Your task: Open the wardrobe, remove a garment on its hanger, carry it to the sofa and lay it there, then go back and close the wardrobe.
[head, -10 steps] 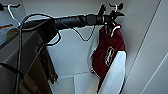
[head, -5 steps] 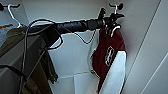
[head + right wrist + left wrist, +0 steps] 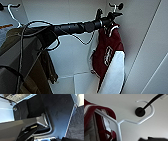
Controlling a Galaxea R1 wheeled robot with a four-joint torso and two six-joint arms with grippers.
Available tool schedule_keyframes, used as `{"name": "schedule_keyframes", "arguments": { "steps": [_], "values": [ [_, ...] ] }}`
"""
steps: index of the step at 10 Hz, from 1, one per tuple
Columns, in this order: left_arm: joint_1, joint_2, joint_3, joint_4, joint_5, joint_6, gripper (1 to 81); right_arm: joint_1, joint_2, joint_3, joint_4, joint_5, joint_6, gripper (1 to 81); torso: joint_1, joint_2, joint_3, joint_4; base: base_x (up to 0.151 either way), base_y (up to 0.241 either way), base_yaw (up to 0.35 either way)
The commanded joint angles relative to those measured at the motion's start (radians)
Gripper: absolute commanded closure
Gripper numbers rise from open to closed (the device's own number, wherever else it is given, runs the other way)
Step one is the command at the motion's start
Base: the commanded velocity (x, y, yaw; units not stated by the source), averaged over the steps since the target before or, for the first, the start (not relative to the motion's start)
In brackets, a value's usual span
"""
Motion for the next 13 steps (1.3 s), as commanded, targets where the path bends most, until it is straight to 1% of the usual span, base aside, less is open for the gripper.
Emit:
{"name": "schedule_keyframes", "arguments": {
  "steps": [1,2,6,8,10,12,13],
  "values": [
    [-0.189,0.010,-0.001,0.056,-0.043,0.008,1.0,0.028,0.014,0.003,0.008,-0.053,-0.002,1.0,0.000,0.000,0.000,0.000,0.000,0.000,0.000],
    [-0.189,0.016,-0.001,0.060,-0.046,0.008,81.1,0.028,0.014,0.003,0.008,-0.053,-0.002,1.0,0.000,0.000,0.000,0.000,0.000,0.000,0.000],
    [-0.199,0.008,0.008,0.062,-0.045,0.008,81.1,0.030,0.015,0.004,0.008,-0.053,-0.002,1.0,0.000,0.000,0.000,0.000,0.000,0.000,0.000],
    [-0.263,0.007,0.006,0.060,-0.034,0.003,81.1,0.030,0.012,0.004,0.008,-0.052,-0.002,1.0,0.000,0.000,0.000,0.000,0.000,0.000,0.000],
    [-0.321,-0.004,0.006,0.060,0.003,-0.001,81.1,0.021,0.009,0.004,0.005,-0.040,-0.002,1.0,0.001,0.000,0.000,0.000,0.000,0.000,0.000],
    [-0.341,-0.009,0.012,0.060,0.033,-0.006,81.1,0.017,0.003,0.004,0.004,-0.035,-0.002,1.0,0.001,0.001,-0.001,0.000,0.000,0.000,0.000],
    [-0.334,-0.003,0.021,0.063,0.050,-0.004,81.1,0.013,0.000,0.006,0.001,-0.033,-0.002,1.0,0.001,0.001,-0.001,0.069,0.000,0.000,0.000]
  ]
}}
